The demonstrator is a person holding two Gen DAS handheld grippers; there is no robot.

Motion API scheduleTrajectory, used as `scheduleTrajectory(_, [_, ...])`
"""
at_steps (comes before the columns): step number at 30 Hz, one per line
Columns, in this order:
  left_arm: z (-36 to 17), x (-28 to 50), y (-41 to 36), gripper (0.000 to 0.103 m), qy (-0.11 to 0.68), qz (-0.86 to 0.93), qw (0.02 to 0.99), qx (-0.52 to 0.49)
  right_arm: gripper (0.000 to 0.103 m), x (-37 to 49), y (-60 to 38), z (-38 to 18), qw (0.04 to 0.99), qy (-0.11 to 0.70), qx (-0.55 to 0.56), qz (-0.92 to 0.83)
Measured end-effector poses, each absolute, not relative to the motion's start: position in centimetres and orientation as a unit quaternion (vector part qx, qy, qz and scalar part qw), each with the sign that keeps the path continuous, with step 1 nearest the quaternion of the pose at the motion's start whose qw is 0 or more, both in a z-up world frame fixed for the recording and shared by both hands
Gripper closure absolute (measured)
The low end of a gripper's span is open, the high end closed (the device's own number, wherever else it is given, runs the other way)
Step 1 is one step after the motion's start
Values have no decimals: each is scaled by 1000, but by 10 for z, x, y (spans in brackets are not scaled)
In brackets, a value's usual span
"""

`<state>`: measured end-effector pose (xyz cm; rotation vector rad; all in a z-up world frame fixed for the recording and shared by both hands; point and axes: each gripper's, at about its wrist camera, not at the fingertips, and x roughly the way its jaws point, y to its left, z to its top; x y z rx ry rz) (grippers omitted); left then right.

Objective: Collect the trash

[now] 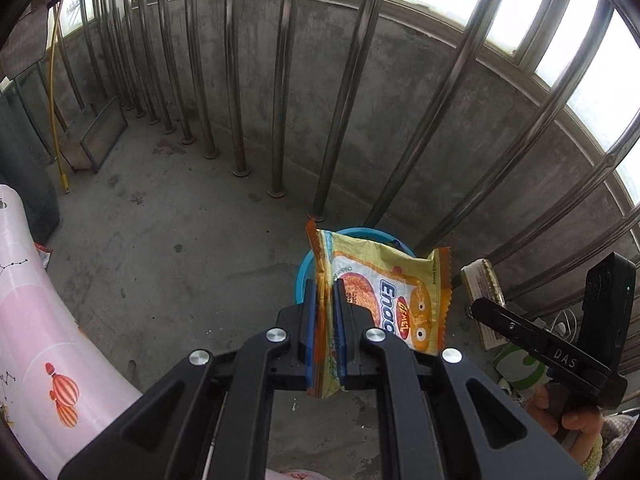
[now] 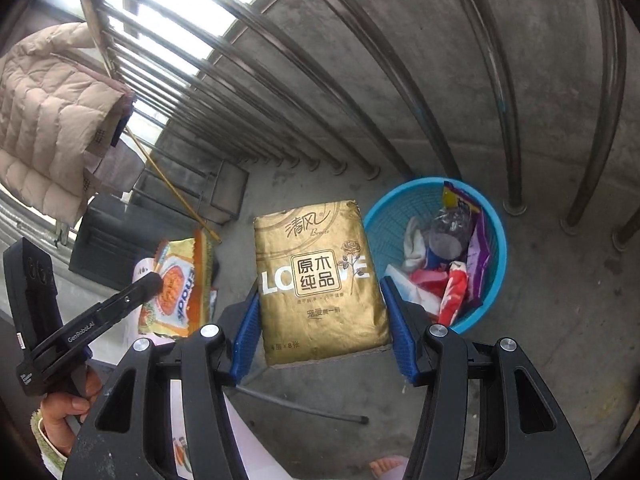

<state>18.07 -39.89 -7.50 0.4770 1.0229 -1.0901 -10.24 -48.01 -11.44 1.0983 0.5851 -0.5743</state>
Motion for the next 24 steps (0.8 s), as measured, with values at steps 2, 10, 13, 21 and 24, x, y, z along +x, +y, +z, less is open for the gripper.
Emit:
scheduleTrajectory(2, [-93,180,-425,94,463,-491,703,225,50,-99,-492,-125,768,264,515,-274])
scheduleTrajectory(10, [-152,185,-471,59,498,-494,687,188,32,-92,-523,-206,725,308,529,-315])
scheduleTrajectory(13, [-139,186,-462,59,485,-498,699,167,33,-109,-516,-203,728,289,539,-310])
scheduleTrajectory(21, [-49,173,-407,57,407,-527,739,104,33,-131,-492,-138,771,260,487,-318])
scheduleTrajectory(24, [-3,155,-363,41,361,-538,757,80,33,-129,-474,-98,803,243,446,-312])
